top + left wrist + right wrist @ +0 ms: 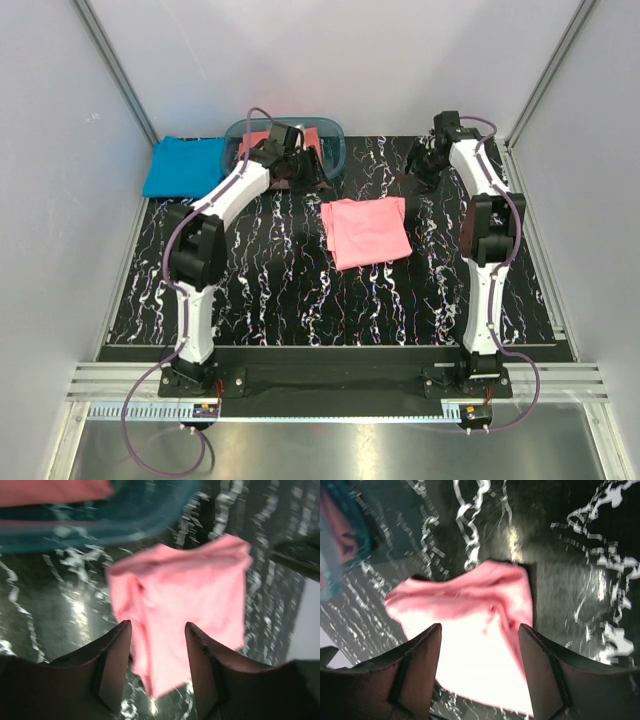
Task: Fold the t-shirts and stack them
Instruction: Fold the tshirt
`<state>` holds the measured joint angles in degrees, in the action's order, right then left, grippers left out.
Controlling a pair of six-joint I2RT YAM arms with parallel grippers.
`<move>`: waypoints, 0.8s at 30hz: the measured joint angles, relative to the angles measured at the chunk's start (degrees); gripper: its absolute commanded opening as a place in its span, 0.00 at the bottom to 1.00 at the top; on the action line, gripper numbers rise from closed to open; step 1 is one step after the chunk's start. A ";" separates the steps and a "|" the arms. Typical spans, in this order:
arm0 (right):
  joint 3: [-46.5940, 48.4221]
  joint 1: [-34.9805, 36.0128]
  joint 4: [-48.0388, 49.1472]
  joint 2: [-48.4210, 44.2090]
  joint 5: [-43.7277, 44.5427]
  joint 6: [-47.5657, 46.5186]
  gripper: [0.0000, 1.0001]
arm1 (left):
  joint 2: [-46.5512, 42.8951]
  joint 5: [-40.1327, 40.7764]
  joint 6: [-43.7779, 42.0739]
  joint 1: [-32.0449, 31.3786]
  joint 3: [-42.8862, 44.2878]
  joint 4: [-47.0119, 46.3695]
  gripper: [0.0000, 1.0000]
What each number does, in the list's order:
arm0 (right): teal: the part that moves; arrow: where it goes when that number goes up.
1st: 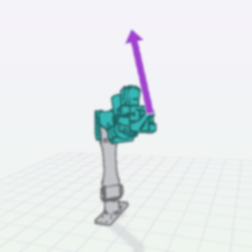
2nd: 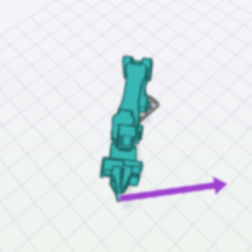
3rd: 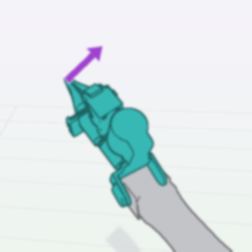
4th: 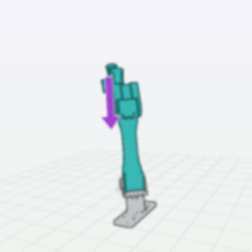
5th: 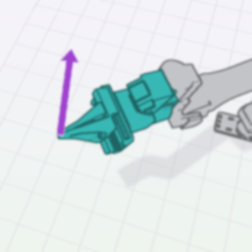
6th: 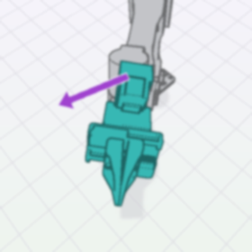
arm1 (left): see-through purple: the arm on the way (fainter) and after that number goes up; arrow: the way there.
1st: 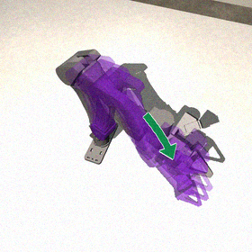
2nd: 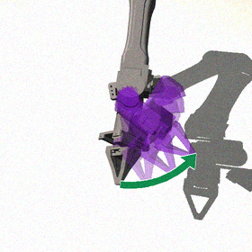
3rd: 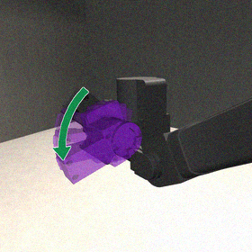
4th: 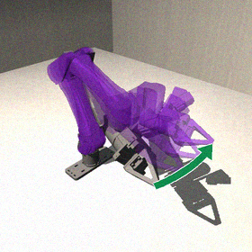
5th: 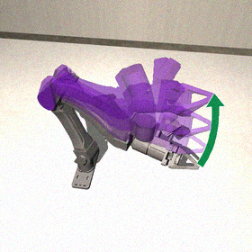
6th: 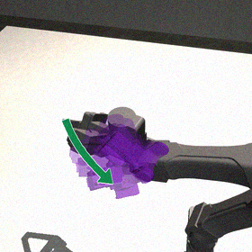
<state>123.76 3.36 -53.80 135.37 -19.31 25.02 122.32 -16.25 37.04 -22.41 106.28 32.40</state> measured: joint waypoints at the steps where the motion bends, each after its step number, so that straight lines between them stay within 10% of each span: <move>1: -0.55 0.04 -0.26 -1.29 0.11 -0.17 0.69 | -1.36 -0.76 -0.07 -0.39 -0.83 -0.66 0.49; 12: -14.29 3.89 2.89 -10.03 -4.26 -1.66 0.18 | -0.07 -13.81 3.58 -6.32 -7.58 -14.21 0.41; 24: -11.04 4.70 13.75 2.62 -9.53 1.07 0.17 | 11.23 -12.39 6.36 -4.79 -5.05 -15.02 0.41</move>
<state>112.73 8.05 -40.05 137.99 -28.84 26.09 133.56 -28.64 43.40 -27.20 101.23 17.39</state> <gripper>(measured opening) 0.167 0.413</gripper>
